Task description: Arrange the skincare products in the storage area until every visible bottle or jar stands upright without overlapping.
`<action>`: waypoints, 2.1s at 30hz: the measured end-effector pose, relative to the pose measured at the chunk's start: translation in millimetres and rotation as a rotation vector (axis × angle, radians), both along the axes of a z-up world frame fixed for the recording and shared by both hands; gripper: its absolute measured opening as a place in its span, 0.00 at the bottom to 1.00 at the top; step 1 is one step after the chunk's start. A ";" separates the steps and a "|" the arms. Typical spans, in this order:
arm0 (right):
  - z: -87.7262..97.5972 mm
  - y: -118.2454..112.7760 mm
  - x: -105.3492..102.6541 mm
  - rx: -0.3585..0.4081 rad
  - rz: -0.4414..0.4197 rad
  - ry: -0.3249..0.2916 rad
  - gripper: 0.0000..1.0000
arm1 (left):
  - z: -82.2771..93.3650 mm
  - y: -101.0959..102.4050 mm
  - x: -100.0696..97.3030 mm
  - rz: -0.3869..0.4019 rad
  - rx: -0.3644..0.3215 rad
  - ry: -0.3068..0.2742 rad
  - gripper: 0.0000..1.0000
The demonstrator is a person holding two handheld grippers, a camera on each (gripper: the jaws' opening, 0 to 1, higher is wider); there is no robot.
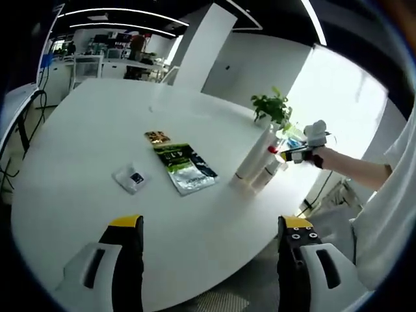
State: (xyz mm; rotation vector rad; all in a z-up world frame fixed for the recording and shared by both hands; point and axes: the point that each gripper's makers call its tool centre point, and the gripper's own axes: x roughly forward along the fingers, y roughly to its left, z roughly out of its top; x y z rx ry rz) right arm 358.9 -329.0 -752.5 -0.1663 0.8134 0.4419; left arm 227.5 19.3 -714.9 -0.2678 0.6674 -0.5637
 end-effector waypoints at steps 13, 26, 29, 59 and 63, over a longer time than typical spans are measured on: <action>38.1 -6.8 -42.4 0.110 -0.076 -0.079 0.19 | 10.8 -13.3 -8.9 -0.052 -0.019 -0.030 0.76; 71.0 20.6 -65.4 0.245 -0.088 -0.159 0.19 | 15.9 -17.1 -20.2 -0.092 -0.022 -0.040 0.75; 80.0 26.9 -69.2 0.286 -0.081 -0.186 0.19 | 19.9 -19.5 -21.1 -0.094 -0.040 -0.046 0.74; 149.9 233.7 -135.2 0.461 0.362 -0.410 0.19 | 115.4 -46.9 -26.9 -0.113 -0.280 -0.178 0.72; 147.9 255.5 -145.4 0.441 0.409 -0.414 0.19 | 125.2 -54.8 -28.3 -0.117 -0.308 -0.190 0.69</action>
